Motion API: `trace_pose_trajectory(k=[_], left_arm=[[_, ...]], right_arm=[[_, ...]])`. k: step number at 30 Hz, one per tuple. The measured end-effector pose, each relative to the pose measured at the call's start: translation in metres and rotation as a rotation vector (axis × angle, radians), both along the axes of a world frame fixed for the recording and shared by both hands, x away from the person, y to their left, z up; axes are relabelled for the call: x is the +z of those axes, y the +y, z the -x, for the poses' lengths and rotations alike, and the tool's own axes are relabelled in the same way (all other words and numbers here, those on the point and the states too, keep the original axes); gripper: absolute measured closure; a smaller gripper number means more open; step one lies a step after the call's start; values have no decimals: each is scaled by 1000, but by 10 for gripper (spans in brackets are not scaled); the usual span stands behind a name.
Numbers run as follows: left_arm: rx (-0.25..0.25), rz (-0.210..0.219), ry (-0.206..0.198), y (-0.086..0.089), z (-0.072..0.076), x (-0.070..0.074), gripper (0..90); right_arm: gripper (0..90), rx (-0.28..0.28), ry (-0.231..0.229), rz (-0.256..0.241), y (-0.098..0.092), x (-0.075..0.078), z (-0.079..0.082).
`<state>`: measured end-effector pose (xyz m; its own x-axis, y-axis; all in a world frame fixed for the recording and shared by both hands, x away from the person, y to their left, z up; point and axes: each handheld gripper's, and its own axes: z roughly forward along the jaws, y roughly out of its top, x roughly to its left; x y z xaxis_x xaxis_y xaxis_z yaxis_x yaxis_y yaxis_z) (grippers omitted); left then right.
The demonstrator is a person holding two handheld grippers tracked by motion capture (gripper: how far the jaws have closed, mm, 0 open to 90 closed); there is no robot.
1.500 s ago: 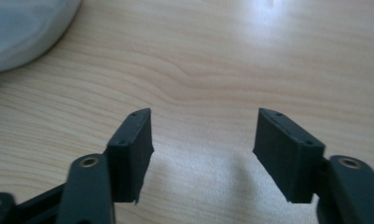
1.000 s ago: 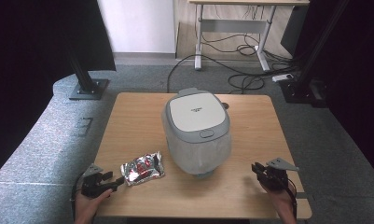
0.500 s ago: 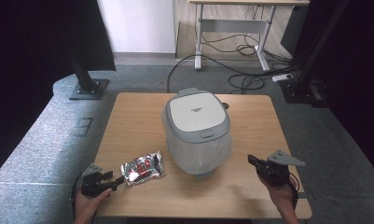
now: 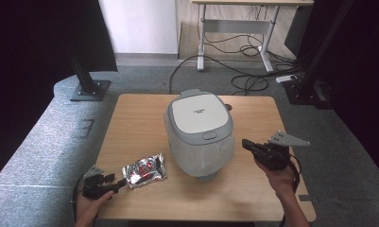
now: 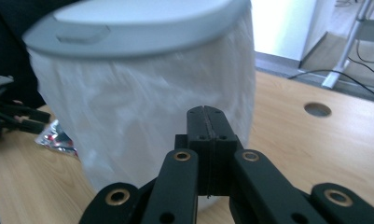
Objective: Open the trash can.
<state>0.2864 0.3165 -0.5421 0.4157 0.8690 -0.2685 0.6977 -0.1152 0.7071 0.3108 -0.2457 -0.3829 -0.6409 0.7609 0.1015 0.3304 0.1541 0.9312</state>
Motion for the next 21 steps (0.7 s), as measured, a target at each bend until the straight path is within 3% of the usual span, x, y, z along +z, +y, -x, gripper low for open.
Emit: trace_pose_trajectory(k=[7, 15, 21], left_arm=[[-8, -7, 2, -1, 0, 0, 348], [-6, -3, 4, -1, -1, -1, 347], [-14, -5, 7, -3, -1, -1, 347]], right_arm=[[896, 23, -39, 5, 20, 20, -7], [896, 48, -46, -21, 37, 32, -15], [896, 73, -53, -15, 47, 37, -16]])
